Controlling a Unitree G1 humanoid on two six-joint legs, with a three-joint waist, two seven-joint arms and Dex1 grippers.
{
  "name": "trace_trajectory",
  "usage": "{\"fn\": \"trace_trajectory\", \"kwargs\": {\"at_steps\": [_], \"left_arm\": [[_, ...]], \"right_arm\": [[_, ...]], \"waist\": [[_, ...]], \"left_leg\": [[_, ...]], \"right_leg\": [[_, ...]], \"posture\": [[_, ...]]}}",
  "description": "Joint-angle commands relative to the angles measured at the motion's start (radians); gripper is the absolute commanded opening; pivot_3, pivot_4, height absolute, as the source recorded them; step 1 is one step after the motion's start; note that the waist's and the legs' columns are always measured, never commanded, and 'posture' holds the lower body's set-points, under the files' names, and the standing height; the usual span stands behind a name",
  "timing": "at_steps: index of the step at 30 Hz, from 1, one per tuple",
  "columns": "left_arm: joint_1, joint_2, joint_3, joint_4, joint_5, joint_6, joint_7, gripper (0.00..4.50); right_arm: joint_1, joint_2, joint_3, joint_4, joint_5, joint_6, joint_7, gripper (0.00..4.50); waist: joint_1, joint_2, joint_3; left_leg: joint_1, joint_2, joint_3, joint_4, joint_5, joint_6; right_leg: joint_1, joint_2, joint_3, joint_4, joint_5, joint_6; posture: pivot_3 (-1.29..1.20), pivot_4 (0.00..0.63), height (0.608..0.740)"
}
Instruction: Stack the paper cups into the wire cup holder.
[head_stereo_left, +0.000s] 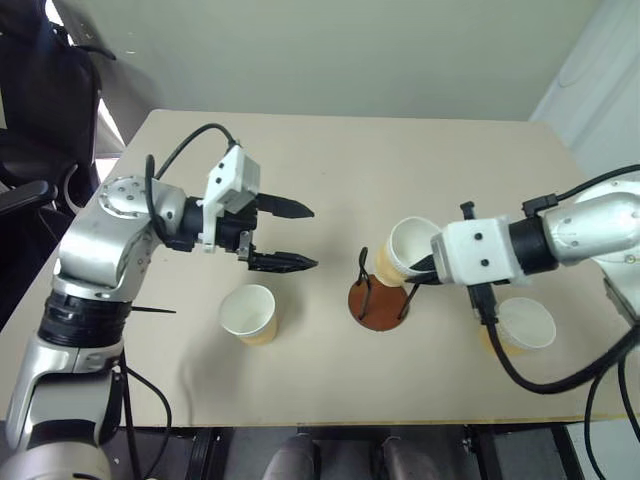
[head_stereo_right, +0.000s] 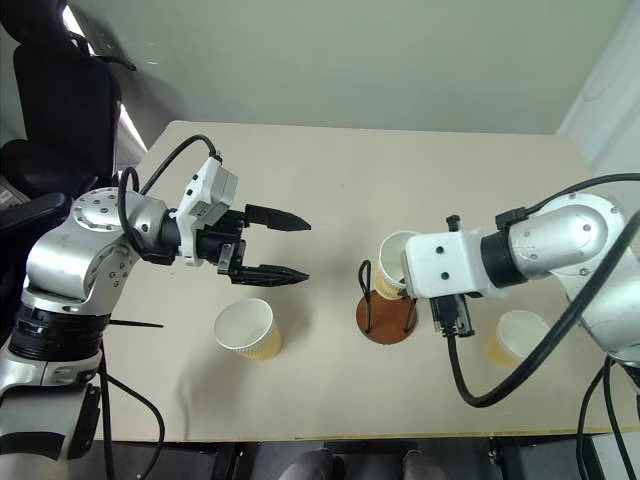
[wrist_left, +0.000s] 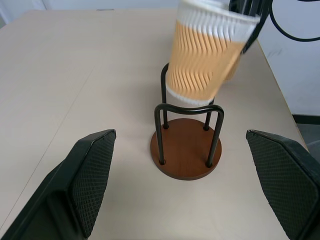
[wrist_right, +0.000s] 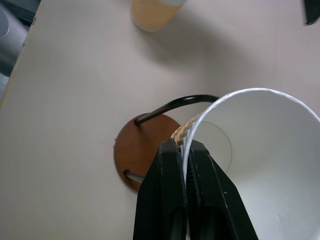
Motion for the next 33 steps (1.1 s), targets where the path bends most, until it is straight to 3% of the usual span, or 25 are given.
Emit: {"fn": "trace_trajectory", "kwargs": {"at_steps": [1,5,8,16,23,33], "left_arm": [[-0.022,-0.001,0.005,-0.006,0.006,-0.02,-0.008,4.5],[-0.02,0.0,0.003,-0.003,0.01,-0.023,-0.008,4.5],[-0.018,-0.001,0.003,-0.004,0.012,-0.023,-0.007,4.5],[-0.011,-0.005,0.001,-0.006,0.014,-0.025,-0.008,4.5],[-0.014,-0.017,-0.007,-0.001,0.013,-0.033,-0.02,4.5],[-0.06,-0.062,-0.041,0.06,0.038,-0.066,-0.054,4.5]], "right_arm": [[-0.015,0.01,0.011,-0.02,-0.019,-0.021,-0.012,0.02],[-0.016,0.02,0.034,-0.015,-0.045,-0.033,-0.018,0.02],[-0.021,0.044,0.031,-0.015,-0.037,-0.014,-0.032,0.61],[-0.046,0.122,-0.067,0.031,-0.022,0.033,-0.16,3.34],[0.073,-0.037,-0.294,0.018,0.072,0.14,-0.133,3.34],[0.367,-0.233,-0.545,-0.115,0.216,0.288,-0.077,3.34]], "waist": [[0.0,0.0,0.0],[-0.001,0.0,0.0],[0.0,0.0,0.0],[-0.001,0.0,0.0],[0.007,0.0,0.0],[0.006,0.0,0.0]], "left_leg": [[0.0,0.0,0.0,0.0,0.0,0.0],[0.0,0.0,0.0,0.0,0.0,0.0],[0.0,0.0,0.0,0.0,0.0,0.0],[0.0,0.0,0.0,0.0,0.0,0.001],[-0.001,0.0,-0.001,0.0,0.0,0.001],[0.0,0.0,0.0,0.0,0.0,0.0]], "right_leg": [[0.0,0.0,0.0,0.0,0.0,0.0],[0.0,0.0,0.0,0.0,0.0,0.0],[0.0,0.0,0.0,0.0,0.0,0.0],[0.0,0.0,0.0,0.0,0.0,0.0],[0.0,0.0,-0.001,-0.001,0.0,0.0],[0.0,0.0,0.0,0.0,0.0,0.0]], "posture": [[0.0,0.15,0.74],[0.0,0.15,0.74],[0.0,0.15,0.74],[0.0,0.15,0.74],[0.0,0.15,0.74],[0.0,0.15,0.74]]}}
